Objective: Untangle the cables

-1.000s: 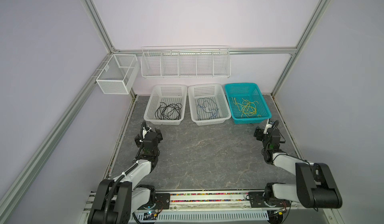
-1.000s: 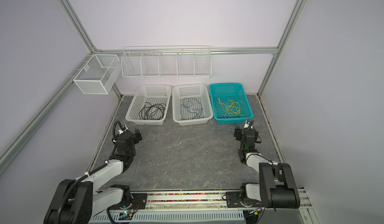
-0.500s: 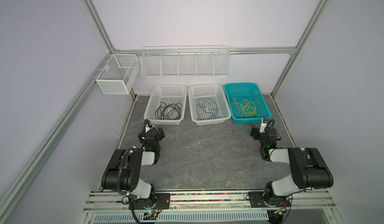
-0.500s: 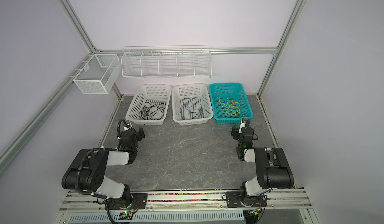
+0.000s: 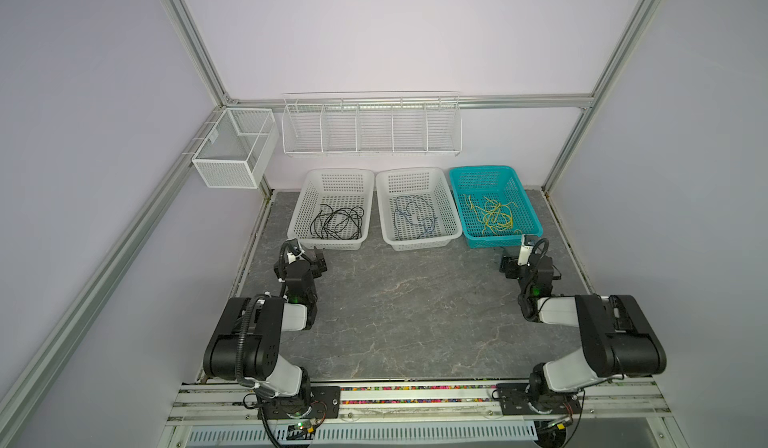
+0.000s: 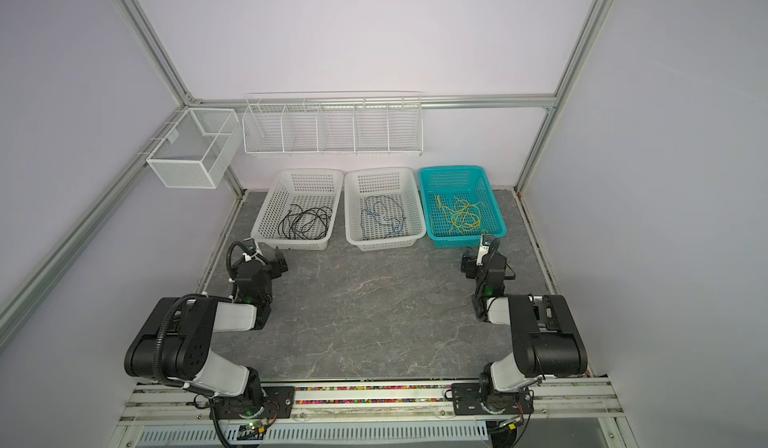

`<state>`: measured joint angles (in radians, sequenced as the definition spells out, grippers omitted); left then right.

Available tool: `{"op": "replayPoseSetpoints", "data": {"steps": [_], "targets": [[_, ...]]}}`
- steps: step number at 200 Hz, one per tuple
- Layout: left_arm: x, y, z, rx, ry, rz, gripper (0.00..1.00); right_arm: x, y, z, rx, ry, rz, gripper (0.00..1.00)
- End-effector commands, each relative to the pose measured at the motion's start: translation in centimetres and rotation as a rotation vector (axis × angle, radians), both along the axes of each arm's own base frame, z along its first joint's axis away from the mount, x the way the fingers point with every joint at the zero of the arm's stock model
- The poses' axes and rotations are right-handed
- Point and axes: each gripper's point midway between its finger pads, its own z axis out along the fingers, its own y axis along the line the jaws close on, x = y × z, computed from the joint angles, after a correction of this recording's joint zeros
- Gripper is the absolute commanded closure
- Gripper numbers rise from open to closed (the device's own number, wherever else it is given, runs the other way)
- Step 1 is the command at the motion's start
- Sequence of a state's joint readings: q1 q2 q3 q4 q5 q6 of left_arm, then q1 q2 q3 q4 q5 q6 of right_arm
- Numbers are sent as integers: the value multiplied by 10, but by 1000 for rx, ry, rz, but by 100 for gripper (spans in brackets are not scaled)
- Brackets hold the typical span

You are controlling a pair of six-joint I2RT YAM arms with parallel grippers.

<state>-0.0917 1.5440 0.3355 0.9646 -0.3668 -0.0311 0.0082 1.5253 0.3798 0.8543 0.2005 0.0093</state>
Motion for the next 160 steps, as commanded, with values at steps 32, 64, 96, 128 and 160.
{"op": "replayPoseSetpoints", "data": {"steps": [32, 64, 96, 128, 160], "targets": [[11, 0, 6, 5, -5, 9, 0, 1, 3, 4, -16, -19, 17, 12], [11, 0, 6, 3, -4, 11, 0, 1, 3, 4, -17, -19, 16, 12], [11, 0, 6, 5, -3, 11, 1, 1, 3, 3, -17, -17, 17, 12], [11, 1, 6, 5, -3, 12, 0, 1, 3, 3, -16, -17, 18, 12], [10, 1, 6, 5, -2, 11, 0, 1, 3, 3, -16, -14, 17, 12]]}}
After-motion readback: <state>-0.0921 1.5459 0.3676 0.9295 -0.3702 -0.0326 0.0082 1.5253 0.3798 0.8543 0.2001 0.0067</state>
